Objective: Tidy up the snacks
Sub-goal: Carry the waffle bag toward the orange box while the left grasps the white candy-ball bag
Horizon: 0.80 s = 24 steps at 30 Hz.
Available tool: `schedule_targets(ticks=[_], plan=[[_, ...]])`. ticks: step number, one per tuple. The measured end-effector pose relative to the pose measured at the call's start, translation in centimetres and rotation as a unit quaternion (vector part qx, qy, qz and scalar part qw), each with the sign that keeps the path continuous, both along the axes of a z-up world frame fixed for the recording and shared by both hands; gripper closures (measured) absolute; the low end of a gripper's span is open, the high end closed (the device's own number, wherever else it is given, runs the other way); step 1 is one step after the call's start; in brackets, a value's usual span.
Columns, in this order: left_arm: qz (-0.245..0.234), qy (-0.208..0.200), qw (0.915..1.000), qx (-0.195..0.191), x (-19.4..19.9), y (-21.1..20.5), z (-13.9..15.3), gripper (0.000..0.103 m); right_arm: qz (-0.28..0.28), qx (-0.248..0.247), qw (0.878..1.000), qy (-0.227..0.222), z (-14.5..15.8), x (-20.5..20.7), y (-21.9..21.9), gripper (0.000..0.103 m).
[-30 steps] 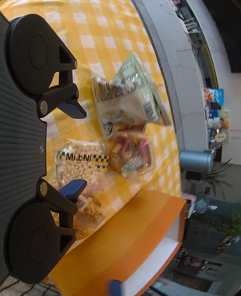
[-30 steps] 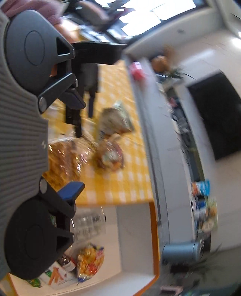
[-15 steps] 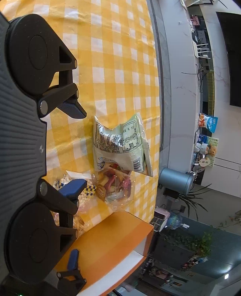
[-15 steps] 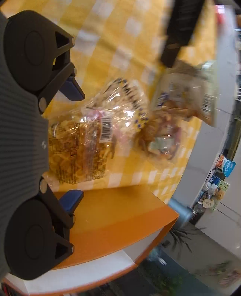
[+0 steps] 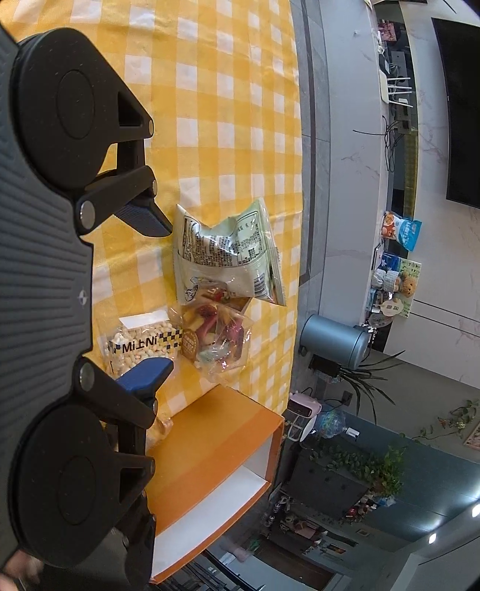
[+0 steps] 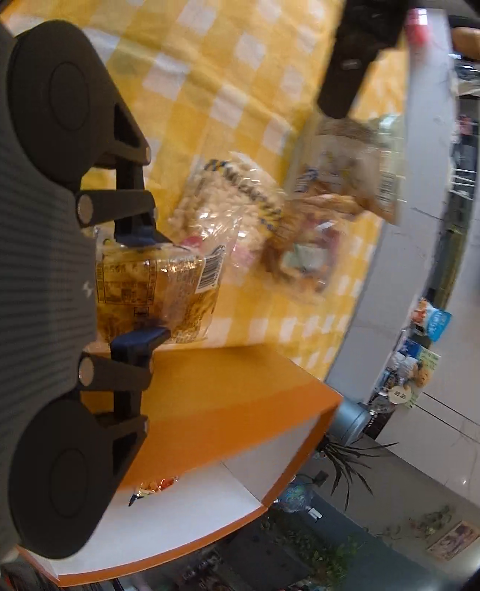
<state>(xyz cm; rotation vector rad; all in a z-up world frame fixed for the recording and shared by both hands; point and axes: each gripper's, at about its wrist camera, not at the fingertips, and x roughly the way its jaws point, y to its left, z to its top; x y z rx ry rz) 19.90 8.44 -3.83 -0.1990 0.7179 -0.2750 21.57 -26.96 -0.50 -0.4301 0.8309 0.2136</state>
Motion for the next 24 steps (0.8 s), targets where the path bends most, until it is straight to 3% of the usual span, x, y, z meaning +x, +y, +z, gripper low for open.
schedule_targets(ticks=[3,7,11,17,24], plan=[[-0.008,0.003,1.0000,-0.003,0.2,-0.7,0.3,0.016,-0.007,0.155,0.988,0.024,4.0,-0.1,-2.8,0.066],[-0.030,0.018,0.9994,0.001,1.1,-2.4,0.3,0.015,-0.016,0.251,0.967,0.030,6.7,0.2,-6.5,0.067],[-0.050,0.042,0.9977,0.017,2.2,-5.1,-0.5,0.015,-0.036,0.355,0.933,0.049,7.4,0.3,-10.7,0.068],[-0.071,0.083,0.9939,0.015,4.5,-8.9,-1.9,0.015,-0.068,0.438,0.896,0.038,8.2,-0.1,-15.2,0.068],[-0.051,0.123,0.9884,0.073,7.3,-12.6,-4.4,0.013,-0.079,0.469,0.879,0.039,8.3,-0.7,-17.5,0.068]])
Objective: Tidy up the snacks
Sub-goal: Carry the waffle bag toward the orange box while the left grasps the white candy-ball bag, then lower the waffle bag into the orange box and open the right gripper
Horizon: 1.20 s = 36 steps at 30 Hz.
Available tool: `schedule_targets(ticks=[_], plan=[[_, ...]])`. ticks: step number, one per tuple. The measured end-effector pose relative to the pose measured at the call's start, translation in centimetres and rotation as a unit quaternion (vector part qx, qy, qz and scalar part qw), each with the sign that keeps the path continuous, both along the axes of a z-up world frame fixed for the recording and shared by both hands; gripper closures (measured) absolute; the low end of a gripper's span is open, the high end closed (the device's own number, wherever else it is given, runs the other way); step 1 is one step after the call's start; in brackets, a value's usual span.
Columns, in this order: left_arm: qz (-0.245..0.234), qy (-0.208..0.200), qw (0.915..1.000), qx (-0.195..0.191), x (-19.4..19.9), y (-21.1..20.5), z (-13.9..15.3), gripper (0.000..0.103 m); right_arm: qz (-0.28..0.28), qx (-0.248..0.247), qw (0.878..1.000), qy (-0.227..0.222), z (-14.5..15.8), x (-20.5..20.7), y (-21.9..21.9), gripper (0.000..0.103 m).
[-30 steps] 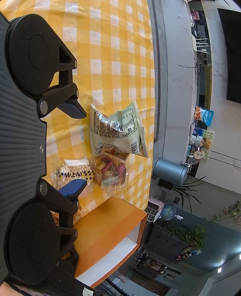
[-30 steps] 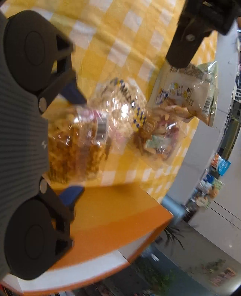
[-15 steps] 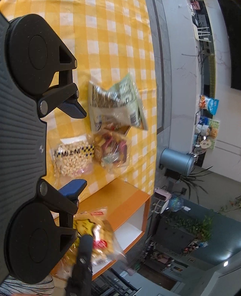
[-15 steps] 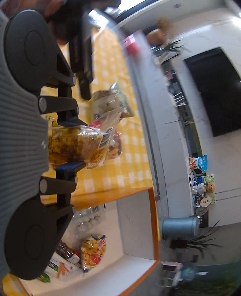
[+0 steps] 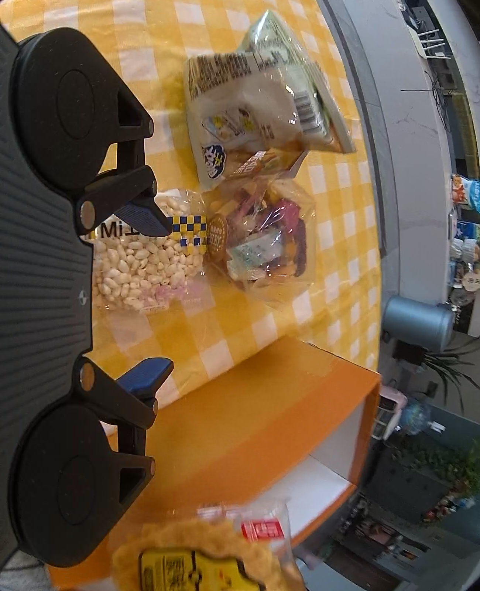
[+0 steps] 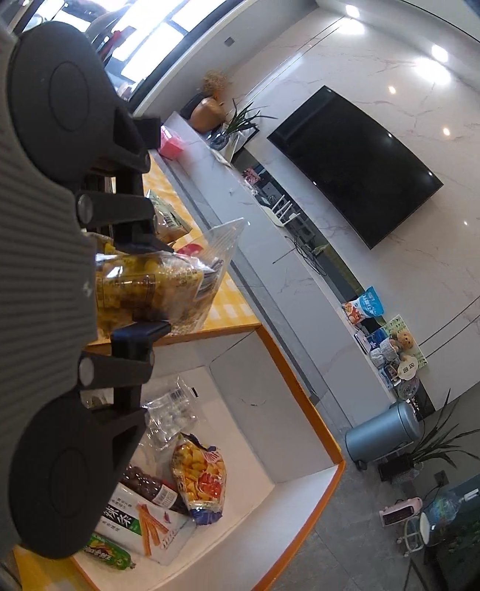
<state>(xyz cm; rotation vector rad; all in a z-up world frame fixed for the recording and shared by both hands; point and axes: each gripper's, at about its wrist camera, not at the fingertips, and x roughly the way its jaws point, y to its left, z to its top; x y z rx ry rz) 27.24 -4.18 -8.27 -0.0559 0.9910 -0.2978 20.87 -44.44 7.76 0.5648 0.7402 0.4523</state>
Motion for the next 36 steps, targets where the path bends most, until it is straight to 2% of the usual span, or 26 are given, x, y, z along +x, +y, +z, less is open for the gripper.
schedule_targets(ticks=[5,7,9,12,15,17,19,21,22,23,24,30,34,36], plan=[[0.011,-0.023,0.9979,0.060,0.2,-2.0,-0.5,0.012,0.013,0.061,0.998,0.014,-0.9,0.4,-1.6,0.068],[0.019,-0.027,0.9946,0.099,0.3,-2.6,-0.8,0.010,0.017,0.088,0.996,0.017,-1.1,0.4,-2.3,0.068],[0.034,-0.033,0.9910,0.125,0.2,-3.0,-1.1,0.010,0.017,0.097,0.995,0.016,-1.0,0.2,-2.6,0.068],[0.048,-0.044,0.9881,0.139,0.0,-3.1,-1.3,0.008,0.014,0.095,0.995,0.013,-0.7,0.0,-2.8,0.068],[0.082,-0.038,0.9751,0.202,0.2,-3.2,-1.9,0.004,0.014,0.092,0.996,0.015,-0.8,-0.1,-2.7,0.068],[0.097,-0.038,0.9783,0.179,0.0,-2.2,-1.9,0.004,0.016,0.091,0.996,0.016,-0.7,0.1,-2.8,0.068],[0.104,-0.033,0.9843,0.139,-0.1,-0.6,-1.8,0.004,0.017,0.091,0.996,0.016,-0.7,0.4,-3.0,0.068],[0.113,-0.009,0.9897,0.088,0.1,1.2,-2.3,0.000,0.016,0.088,0.996,0.017,-0.6,0.4,-3.0,0.068],[0.113,-0.019,0.9912,0.067,0.0,1.9,-2.3,0.000,0.015,0.086,0.996,0.018,-0.7,0.4,-3.0,0.068],[0.105,-0.025,0.9921,0.064,-0.1,2.2,-2.2,0.009,0.015,0.085,0.996,0.019,-0.7,0.4,-3.0,0.068],[0.104,-0.030,0.9914,0.073,-0.2,2.4,-2.1,0.011,0.014,0.084,0.996,0.019,-0.7,0.5,-2.9,0.068],[0.116,-0.029,0.9926,0.024,-1.5,4.4,-1.2,0.012,0.011,0.080,0.997,0.017,-0.3,0.4,-3.0,0.068],[0.082,-0.046,0.9954,-0.016,-4.4,4.9,1.8,0.012,-0.006,0.088,0.996,0.011,0.1,0.1,-3.8,0.068],[0.059,-0.059,0.9958,-0.038,-5.8,4.8,3.8,0.011,-0.033,0.092,0.995,-0.002,0.5,-0.3,-4.6,0.068]])
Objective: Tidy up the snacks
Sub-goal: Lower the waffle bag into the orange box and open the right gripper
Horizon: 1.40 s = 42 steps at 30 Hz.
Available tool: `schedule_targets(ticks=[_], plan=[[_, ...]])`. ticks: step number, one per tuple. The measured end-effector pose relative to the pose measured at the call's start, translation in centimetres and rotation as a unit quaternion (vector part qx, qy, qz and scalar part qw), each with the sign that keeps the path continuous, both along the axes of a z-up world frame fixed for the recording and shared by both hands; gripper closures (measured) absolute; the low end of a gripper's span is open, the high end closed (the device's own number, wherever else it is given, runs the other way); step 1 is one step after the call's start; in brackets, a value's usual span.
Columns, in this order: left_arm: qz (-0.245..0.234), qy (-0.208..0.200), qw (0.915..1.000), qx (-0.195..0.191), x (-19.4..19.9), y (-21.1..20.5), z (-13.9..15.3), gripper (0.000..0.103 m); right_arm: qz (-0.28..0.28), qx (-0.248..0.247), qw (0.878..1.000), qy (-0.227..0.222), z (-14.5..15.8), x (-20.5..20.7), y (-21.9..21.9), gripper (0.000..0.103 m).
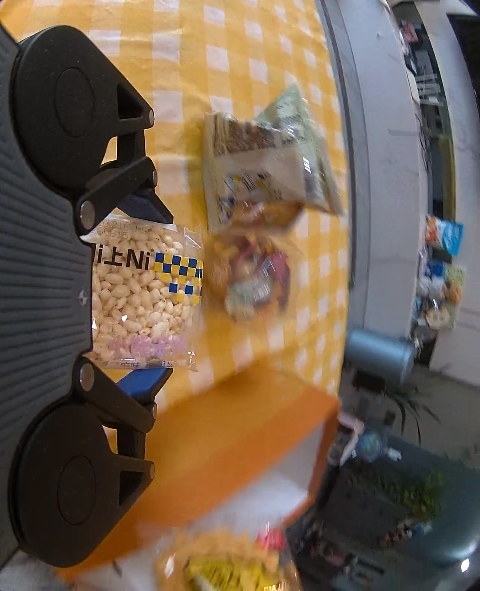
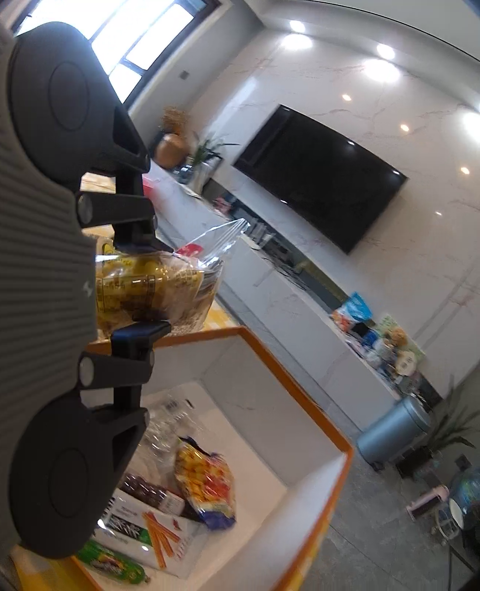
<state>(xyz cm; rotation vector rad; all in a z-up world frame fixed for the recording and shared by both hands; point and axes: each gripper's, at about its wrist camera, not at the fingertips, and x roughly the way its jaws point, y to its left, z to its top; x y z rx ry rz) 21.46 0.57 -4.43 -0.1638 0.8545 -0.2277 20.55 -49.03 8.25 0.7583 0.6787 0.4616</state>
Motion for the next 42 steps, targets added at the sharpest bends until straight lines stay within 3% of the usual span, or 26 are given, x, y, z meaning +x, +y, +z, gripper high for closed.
schedule_targets(ticks=[4,8,13,19,22,24,27,31,37,42], plan=[[-0.028,-0.055,0.9979,-0.019,-1.6,-1.0,4.4,0.012,-0.039,0.010,0.999,-0.010,0.3,0.2,-2.3,0.069],[-0.041,-0.077,0.9956,-0.034,-1.8,-2.7,6.9,0.011,-0.064,0.027,0.997,0.018,-1.2,2.3,-4.1,0.069],[-0.052,-0.082,0.9948,-0.031,-2.0,-5.1,7.4,0.011,-0.075,0.066,0.992,0.073,-3.8,6.8,-4.9,0.069],[-0.043,-0.080,0.9959,-0.005,-1.5,-6.2,6.4,0.011,-0.046,0.080,0.991,0.100,-5.4,10.0,-3.6,0.068],[-0.031,-0.079,0.9963,0.010,-1.7,-6.3,6.4,0.011,-0.045,0.073,0.991,0.099,-5.5,11.6,-3.0,0.050],[-0.023,-0.081,0.9961,0.026,-1.7,-6.6,6.4,0.011,-0.059,0.034,0.992,0.103,-5.0,12.0,-2.8,0.013],[-0.022,-0.084,0.9956,0.034,-2.2,-7.0,6.8,0.011,-0.084,-0.026,0.993,0.084,-3.4,10.6,-3.1,0.011],[-0.020,-0.090,0.9955,0.022,-1.8,-7.7,6.9,0.011,-0.128,-0.064,0.989,0.029,-0.9,7.4,-5.1,0.011],[-0.038,-0.078,0.9961,-0.011,0.3,-10.5,6.9,0.011,-0.200,-0.020,0.980,0.001,-0.5,3.7,-9.3,0.011],[-0.060,-0.071,0.9955,-0.022,3.1,-13.8,6.3,0.011,-0.209,-0.016,0.978,-0.009,-0.2,3.8,-10.2,0.011]])
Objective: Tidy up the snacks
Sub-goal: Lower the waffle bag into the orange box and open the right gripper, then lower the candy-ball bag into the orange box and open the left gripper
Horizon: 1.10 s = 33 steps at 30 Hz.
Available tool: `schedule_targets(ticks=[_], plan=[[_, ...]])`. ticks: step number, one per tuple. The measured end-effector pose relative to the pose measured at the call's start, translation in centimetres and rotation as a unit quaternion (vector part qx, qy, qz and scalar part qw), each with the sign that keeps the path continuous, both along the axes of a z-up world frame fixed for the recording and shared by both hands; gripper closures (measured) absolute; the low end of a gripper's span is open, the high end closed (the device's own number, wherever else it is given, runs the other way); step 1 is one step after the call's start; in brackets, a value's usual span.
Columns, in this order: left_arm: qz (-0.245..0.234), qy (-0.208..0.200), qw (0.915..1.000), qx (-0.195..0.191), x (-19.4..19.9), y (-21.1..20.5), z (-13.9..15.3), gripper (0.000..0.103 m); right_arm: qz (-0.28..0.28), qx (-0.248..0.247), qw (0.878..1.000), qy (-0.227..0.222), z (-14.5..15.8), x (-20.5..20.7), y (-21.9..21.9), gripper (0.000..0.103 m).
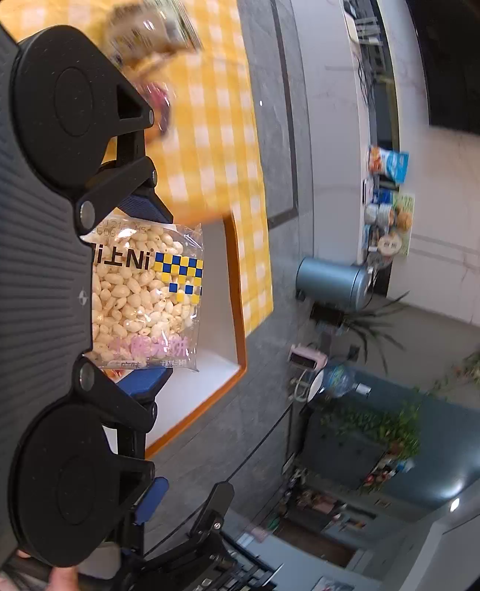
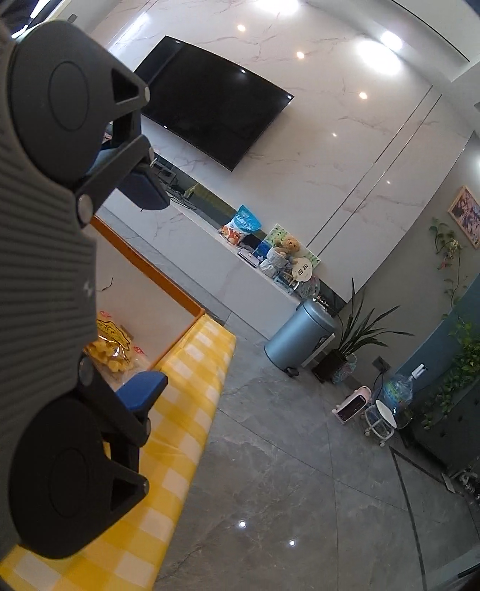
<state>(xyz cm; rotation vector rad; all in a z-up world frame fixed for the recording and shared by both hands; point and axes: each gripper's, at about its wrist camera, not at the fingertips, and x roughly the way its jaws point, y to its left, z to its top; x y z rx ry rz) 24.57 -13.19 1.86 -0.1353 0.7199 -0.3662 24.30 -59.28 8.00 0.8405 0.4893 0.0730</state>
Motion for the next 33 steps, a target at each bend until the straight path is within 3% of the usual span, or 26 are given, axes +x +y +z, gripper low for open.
schedule_targets(ticks=[6,13,19,22,33], plan=[[0.003,0.028,0.9996,0.000,3.2,-2.1,-1.7,0.011,-0.030,0.045,0.999,0.001,-0.9,-0.4,-1.5,0.010],[0.015,0.033,0.9992,0.018,4.8,-3.2,-2.7,0.011,-0.019,0.029,0.999,0.000,-0.6,-0.7,-1.5,0.010],[0.045,0.068,0.9960,0.035,5.9,-3.6,-3.2,0.005,-0.015,0.021,1.000,0.003,-0.7,-0.5,-1.1,0.010],[0.070,0.057,0.9953,0.036,5.4,-3.3,-3.3,0.004,-0.012,0.027,1.000,0.007,-0.8,-0.5,-0.9,0.010],[0.064,0.041,0.9958,0.050,5.1,-2.8,-2.3,0.004,0.022,0.018,1.000,0.009,-0.8,-0.3,0.7,0.010]])
